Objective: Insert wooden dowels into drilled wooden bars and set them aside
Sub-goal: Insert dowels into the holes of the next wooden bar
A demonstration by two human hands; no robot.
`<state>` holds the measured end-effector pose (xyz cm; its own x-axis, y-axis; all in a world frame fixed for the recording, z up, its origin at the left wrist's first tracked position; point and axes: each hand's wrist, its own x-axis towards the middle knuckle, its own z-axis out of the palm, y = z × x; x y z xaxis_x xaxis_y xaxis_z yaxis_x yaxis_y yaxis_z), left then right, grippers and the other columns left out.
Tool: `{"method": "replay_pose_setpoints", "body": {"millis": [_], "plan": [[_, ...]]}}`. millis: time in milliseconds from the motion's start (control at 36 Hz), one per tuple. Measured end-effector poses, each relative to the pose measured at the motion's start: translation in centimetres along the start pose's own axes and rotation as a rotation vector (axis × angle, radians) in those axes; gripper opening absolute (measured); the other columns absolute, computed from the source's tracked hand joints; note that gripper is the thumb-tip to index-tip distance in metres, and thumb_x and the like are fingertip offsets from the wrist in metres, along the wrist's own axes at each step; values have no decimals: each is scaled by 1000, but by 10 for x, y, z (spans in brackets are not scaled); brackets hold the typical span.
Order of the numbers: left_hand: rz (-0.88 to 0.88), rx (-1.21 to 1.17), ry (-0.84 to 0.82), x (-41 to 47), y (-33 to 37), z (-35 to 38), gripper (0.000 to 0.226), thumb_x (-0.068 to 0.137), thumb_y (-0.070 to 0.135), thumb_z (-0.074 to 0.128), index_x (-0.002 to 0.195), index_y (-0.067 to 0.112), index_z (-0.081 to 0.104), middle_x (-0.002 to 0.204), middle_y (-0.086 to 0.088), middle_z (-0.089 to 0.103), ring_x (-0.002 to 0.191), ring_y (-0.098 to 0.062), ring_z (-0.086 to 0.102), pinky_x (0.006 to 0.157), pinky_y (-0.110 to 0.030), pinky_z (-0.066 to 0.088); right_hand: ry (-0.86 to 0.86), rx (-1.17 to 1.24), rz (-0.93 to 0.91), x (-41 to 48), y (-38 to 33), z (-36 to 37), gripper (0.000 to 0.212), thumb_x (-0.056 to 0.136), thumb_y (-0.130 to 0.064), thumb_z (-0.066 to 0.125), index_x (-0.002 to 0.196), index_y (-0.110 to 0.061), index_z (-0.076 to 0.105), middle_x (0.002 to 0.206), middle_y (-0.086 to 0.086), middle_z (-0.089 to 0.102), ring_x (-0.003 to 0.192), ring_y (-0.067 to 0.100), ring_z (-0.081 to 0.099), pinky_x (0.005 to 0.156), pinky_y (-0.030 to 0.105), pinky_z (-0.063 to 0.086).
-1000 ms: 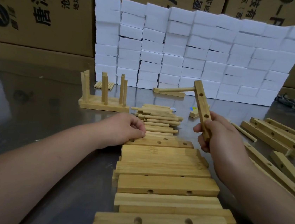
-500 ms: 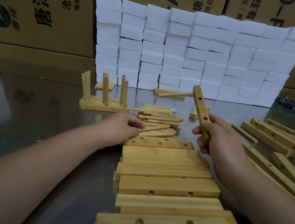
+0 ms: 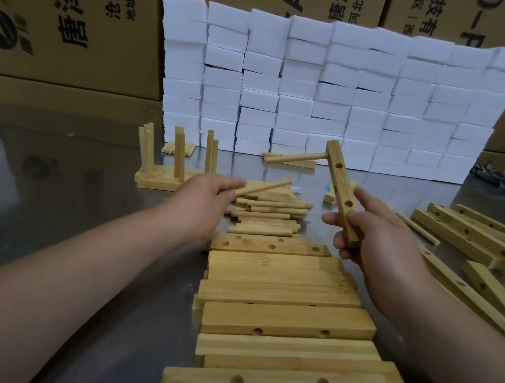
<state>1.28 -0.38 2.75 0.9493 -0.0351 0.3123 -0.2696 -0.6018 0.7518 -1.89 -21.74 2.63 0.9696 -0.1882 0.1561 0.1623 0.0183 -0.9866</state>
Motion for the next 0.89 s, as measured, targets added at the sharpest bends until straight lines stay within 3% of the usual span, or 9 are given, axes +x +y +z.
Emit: {"method": "replay_pose_setpoints", "body": {"millis": [111, 250, 361, 583, 778, 889], "plan": [[141, -67, 37, -13, 21, 3, 31, 98, 17, 38, 120, 27, 58, 86, 11, 47, 63, 3, 49, 43, -5, 36, -37, 17, -53, -7, -7, -2, 51, 94, -4, 35, 142, -20, 39, 74, 0, 72, 47, 9, 49, 45, 22, 39], [220, -29, 108, -21, 28, 8, 28, 97, 17, 40, 114, 27, 59, 92, 16, 45, 77, 8, 45, 62, -3, 37, -122, 11, -110, -15, -10, 0, 47, 97, -7, 31, 138, -24, 45, 74, -3, 68, 48, 8, 46, 43, 19, 39], [232, -13, 123, -24, 28, 10, 26, 96, 20, 42, 113, 28, 60, 92, 17, 46, 77, 13, 43, 63, 1, 35, -186, 12, -138, -20, -11, 1, 45, 98, -8, 30, 132, -29, 52, 76, -4, 67, 51, 8, 47, 45, 19, 40], [306, 44, 130, -27, 28, 10, 22, 93, 23, 50, 111, 27, 62, 88, 16, 46, 80, 14, 42, 67, 4, 32, -238, 10, -141, -24, -13, 3, 43, 100, -11, 32, 134, -31, 47, 78, -3, 68, 53, 9, 50, 46, 21, 40], [322, 16, 85, -31, 28, 7, 21, 93, 24, 49, 103, 40, 58, 88, 18, 54, 79, 0, 54, 64, -7, 42, -234, -78, -154, -27, -15, 4, 36, 99, -17, 36, 124, -40, 48, 82, -2, 70, 51, 9, 51, 50, 23, 39], [306, -41, 15, -35, 28, 6, 29, 92, 28, 47, 88, 56, 51, 85, 22, 60, 73, 1, 57, 60, -10, 46, -256, -75, -160, -29, -15, 4, 35, 100, -18, 35, 106, -47, 53, 80, 0, 70, 49, 9, 49, 47, 21, 39]]}}
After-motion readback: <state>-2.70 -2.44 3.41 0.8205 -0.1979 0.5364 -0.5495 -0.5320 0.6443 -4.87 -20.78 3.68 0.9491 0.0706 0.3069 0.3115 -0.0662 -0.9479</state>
